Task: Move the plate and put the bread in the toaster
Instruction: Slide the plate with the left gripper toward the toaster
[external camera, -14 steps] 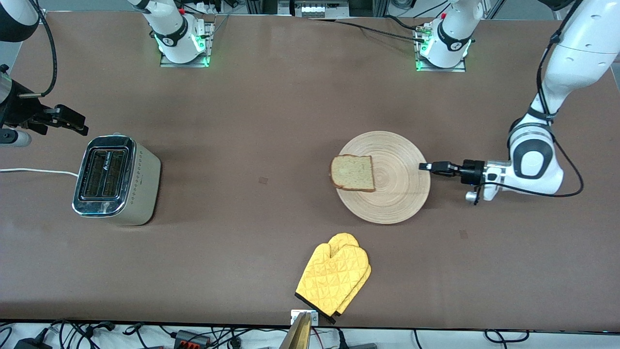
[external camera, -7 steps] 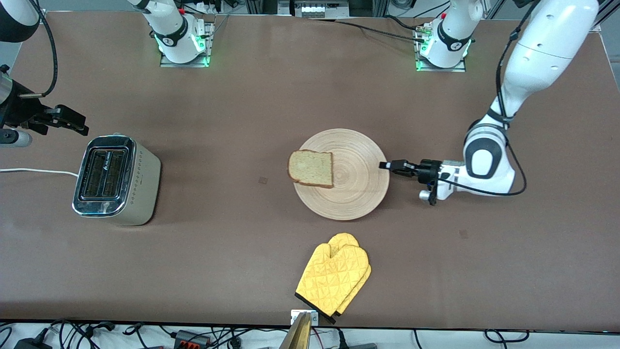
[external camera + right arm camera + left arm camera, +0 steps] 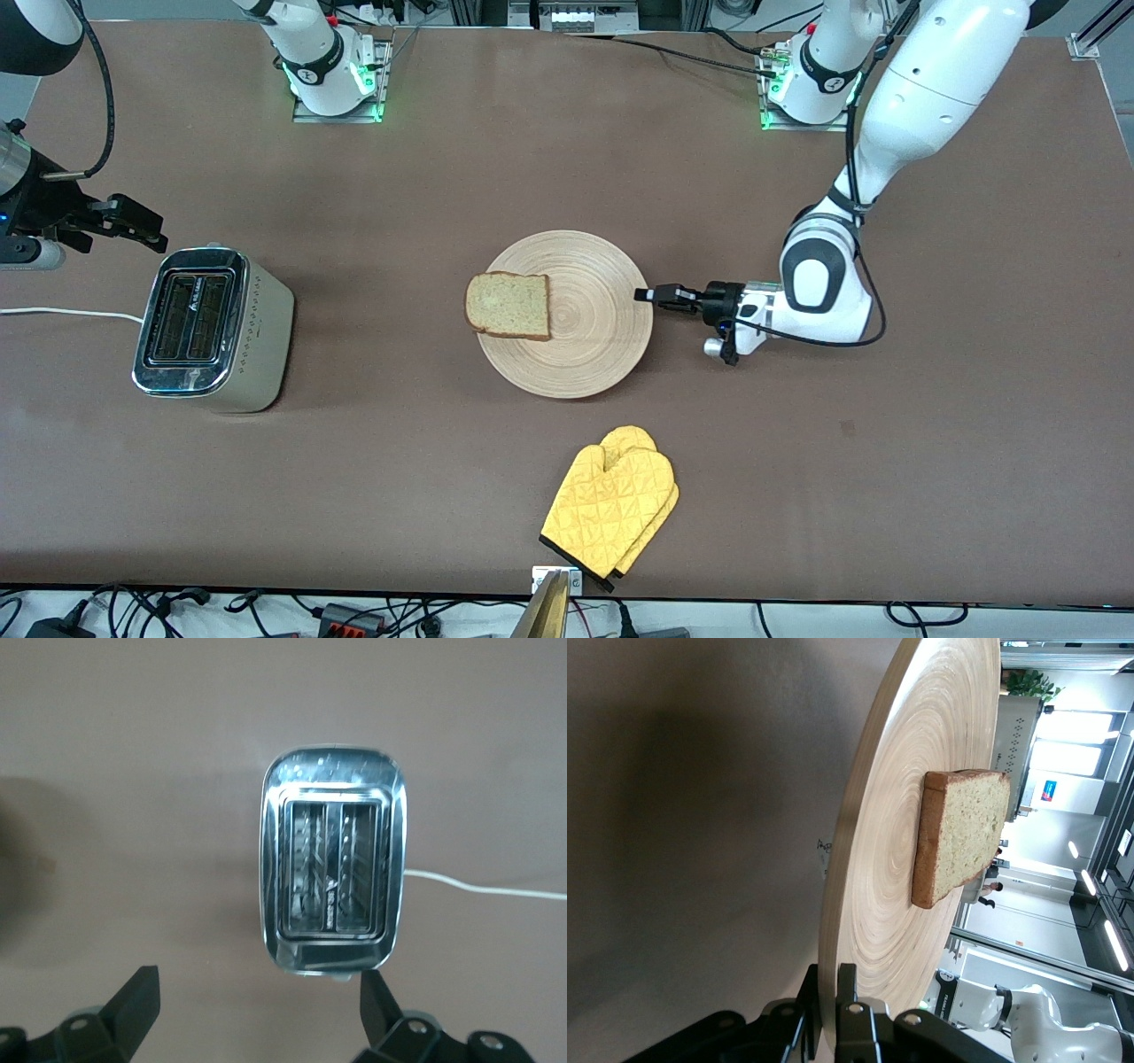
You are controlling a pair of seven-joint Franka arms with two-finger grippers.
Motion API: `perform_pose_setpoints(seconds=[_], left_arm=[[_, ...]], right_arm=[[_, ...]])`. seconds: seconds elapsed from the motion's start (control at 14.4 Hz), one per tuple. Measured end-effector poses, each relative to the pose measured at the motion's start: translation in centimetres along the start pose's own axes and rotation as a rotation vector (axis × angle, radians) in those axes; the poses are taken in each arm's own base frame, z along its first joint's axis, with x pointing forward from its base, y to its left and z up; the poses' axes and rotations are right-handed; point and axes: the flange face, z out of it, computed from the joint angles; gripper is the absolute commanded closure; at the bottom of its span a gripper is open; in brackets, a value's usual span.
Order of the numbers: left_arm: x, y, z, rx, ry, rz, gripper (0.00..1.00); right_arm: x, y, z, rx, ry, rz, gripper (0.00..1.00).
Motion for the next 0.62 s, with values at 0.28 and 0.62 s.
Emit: perform_pose_setpoints(seconds=[0.28,0.62], left_arm=[[-0.3,-1.4,3.1,-0.023,0.016,-0.057,0.99],[-1.5,-1.4,8.8,-0.070,-0.003,-0.111,0.99]], right_arm=[[0.0,-0.9,-1.1,-0.022,0.033,-0.034,0.00],[0.2,-1.4,0.4,0.012,0.004,-0.028,0.00]])
